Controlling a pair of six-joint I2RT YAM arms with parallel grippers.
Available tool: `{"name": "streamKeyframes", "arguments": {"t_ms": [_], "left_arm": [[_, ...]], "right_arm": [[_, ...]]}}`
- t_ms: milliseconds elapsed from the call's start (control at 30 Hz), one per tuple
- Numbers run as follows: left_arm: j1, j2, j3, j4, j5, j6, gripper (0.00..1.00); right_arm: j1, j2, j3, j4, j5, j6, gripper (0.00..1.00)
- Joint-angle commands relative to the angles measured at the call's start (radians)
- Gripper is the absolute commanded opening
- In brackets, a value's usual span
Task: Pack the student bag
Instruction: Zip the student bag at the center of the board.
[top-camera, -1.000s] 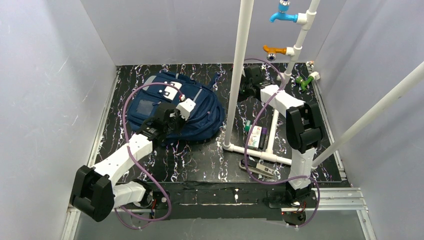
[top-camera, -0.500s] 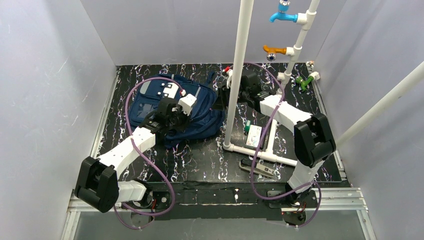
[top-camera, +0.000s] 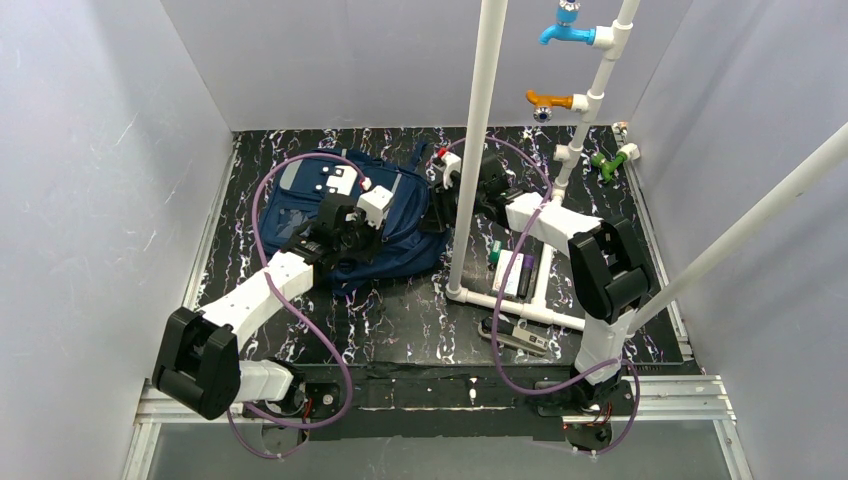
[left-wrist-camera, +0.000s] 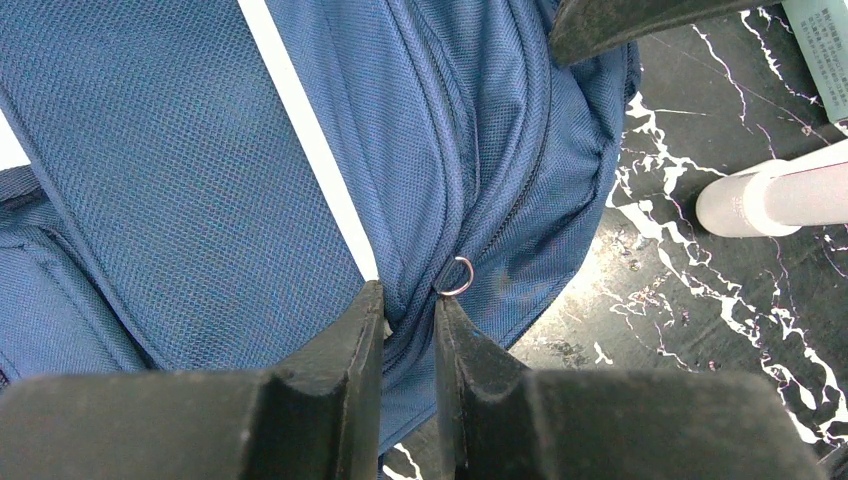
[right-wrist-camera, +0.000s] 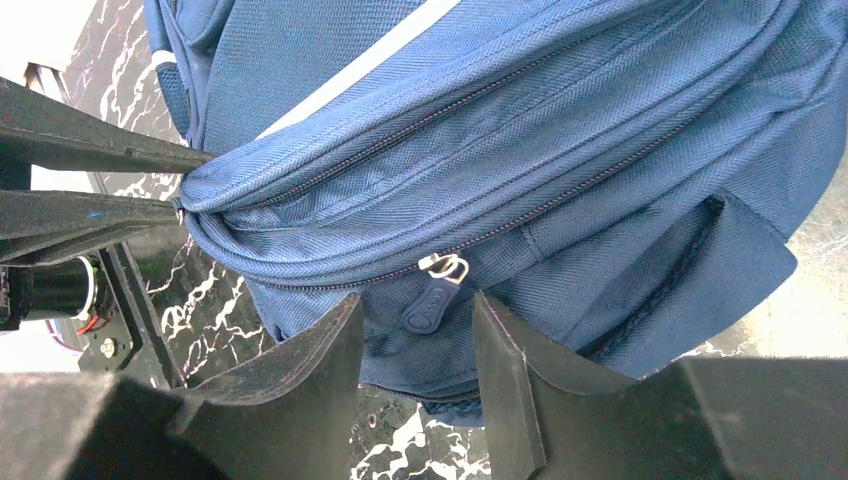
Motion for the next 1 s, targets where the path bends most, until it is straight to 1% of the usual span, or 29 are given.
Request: {"name": "streamKeyframes", "arguments": {"t_ms": [0, 167, 233, 400, 500, 533, 633, 700, 767, 800, 867, 967], "left_arm": [[0.009, -0.003, 0.013, 0.005, 0.034, -0.082, 0.0], [0.009, -0.009, 0.012, 0.01, 0.042, -0.09, 0.0], [0.009, -0.008, 0.012, 0.01, 0.048, -0.087, 0.0], [0.009, -0.023, 0.001, 0.002, 0.043, -0.083, 0.0], [0.009, -0.039, -0.007, -0.034, 0.012, -0.053, 0.0], [0.009, -0.053, -0.012, -0.053, -0.001, -0.043, 0.0], [0.017, -0.096, -0.054, -0.063, -0.02, -0.026, 0.0], [0.022, -0.118, -0.083, -0.073, -0.02, -0.016, 0.0], [0.024, -0.133, -0.098, -0.088, -0.022, -0.012, 0.0], [0.024, -0.14, -0.101, -0.098, -0.021, -0.014, 0.0], [0.024, -0.155, -0.104, -0.113, -0.014, -0.023, 0.0], [0.024, -0.179, -0.12, -0.12, -0.006, -0.026, 0.0]], "right_arm": [[0.013, 0.026, -0.003, 0.074, 0.0, 0.016, 0.52], [0.031, 0.032, -0.02, 0.104, 0.084, 0.027, 0.5], [0.032, 0.033, -0.038, 0.136, 0.119, 0.035, 0.45], [0.034, 0.035, -0.056, 0.15, 0.256, 0.036, 0.2], [0.011, -0.008, -0.066, 0.153, 0.261, 0.067, 0.02], [-0.007, -0.018, -0.063, 0.161, 0.223, 0.09, 0.01], [-0.078, -0.015, -0.036, 0.179, 0.033, 0.184, 0.01], [-0.129, -0.004, -0.035, 0.234, -0.078, 0.277, 0.01], [-0.162, 0.014, -0.026, 0.277, -0.135, 0.347, 0.01], [-0.169, 0.027, 0.001, 0.24, -0.131, 0.324, 0.01], [-0.172, 0.055, 0.085, 0.106, -0.07, 0.199, 0.01], [-0.171, 0.1, 0.15, 0.075, -0.026, 0.13, 0.01]]}}
